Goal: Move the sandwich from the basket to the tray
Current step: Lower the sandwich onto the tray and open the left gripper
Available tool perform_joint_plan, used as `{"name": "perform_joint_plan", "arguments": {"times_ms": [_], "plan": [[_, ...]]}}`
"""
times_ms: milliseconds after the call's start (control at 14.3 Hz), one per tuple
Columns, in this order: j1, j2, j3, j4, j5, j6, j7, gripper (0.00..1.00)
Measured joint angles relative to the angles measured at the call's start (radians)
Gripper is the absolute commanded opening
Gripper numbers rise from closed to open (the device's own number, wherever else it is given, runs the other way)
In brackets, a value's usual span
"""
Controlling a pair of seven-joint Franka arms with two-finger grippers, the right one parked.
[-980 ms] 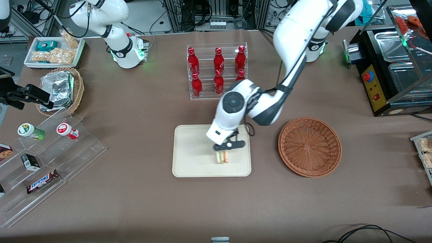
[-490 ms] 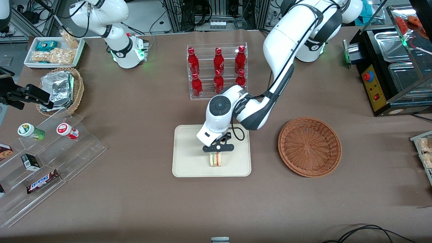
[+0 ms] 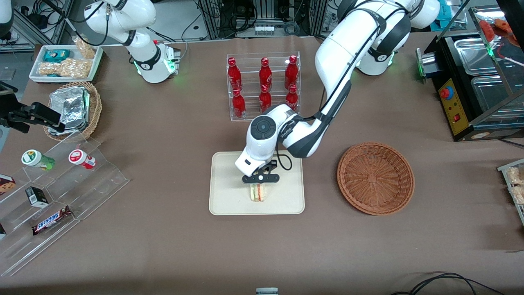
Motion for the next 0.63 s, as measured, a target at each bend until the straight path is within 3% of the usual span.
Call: {"name": "perform_joint_plan", "arguments": {"times_ms": [210,630], "plan": [[0.002,-0.057,0.001,0.015,0.0,-0.105,-0.007,1.0],[0.049,-0.341,0.047,0.011,0.002,-0.453,-0.02,1.0]]}}
